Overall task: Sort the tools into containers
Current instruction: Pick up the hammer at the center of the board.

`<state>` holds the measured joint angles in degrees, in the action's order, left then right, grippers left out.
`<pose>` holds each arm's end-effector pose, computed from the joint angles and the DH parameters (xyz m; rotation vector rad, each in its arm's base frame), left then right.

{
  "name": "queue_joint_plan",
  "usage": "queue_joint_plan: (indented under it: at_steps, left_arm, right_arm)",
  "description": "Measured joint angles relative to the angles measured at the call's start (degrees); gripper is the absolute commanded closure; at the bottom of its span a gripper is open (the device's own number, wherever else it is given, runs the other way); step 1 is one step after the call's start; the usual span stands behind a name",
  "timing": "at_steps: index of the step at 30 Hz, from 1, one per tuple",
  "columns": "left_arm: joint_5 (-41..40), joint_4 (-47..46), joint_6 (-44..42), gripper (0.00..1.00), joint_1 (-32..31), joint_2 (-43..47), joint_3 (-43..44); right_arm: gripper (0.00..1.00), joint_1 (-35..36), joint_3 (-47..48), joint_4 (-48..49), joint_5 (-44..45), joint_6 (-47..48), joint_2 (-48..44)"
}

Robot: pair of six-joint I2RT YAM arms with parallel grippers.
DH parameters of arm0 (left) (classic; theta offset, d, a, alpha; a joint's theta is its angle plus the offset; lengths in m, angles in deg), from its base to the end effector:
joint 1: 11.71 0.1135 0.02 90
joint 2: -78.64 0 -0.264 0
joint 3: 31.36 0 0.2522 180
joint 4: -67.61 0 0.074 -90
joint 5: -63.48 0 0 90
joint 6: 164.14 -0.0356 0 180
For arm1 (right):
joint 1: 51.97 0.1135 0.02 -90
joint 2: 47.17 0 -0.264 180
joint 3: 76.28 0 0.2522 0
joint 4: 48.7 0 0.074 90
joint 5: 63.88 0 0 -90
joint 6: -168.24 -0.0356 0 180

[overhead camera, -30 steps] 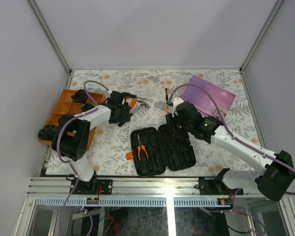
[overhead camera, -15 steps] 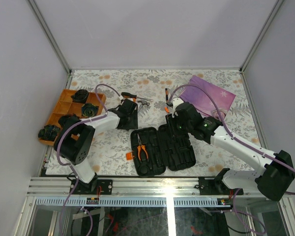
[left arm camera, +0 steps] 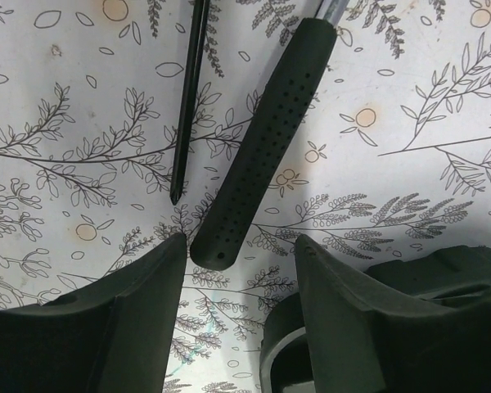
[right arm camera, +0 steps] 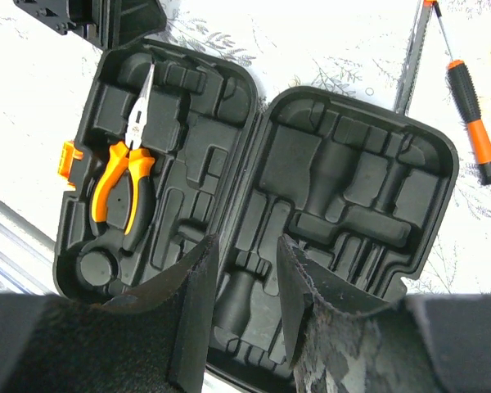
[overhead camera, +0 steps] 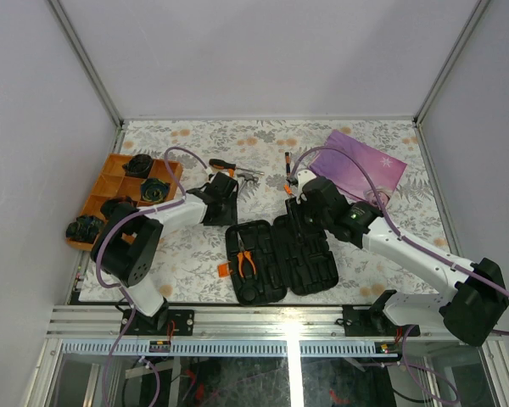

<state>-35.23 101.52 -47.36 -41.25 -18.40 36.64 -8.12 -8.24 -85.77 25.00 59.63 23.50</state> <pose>0.2832 -0.1543 0.1558 0.0153 2.6531 -0.1230 0.1934 0.1868 0.2810 -0.5206 2.2760 0.5878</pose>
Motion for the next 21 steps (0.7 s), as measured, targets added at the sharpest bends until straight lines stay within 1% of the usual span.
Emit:
queue_joint_plan:
  at_steps: [7, 13, 21]
  left_arm:
    - [-2.58, 0.83, 0.00, 0.44, -1.79, 0.26, 0.72]
    - [-5.81, 3.82, -0.02, 0.41, -3.13, 3.23, 2.29]
    - [-9.16, 4.68, -0.04, 0.40, -3.69, 5.11, 5.11]
  right_arm:
    - [0.59, 0.00, -0.57, 0.02, -0.02, -0.04, 0.00]
    - [0.59, 0.00, -0.57, 0.07, -0.02, -0.04, 0.24]
    - [0.59, 0.00, -0.57, 0.07, -0.04, -0.28, 0.55]
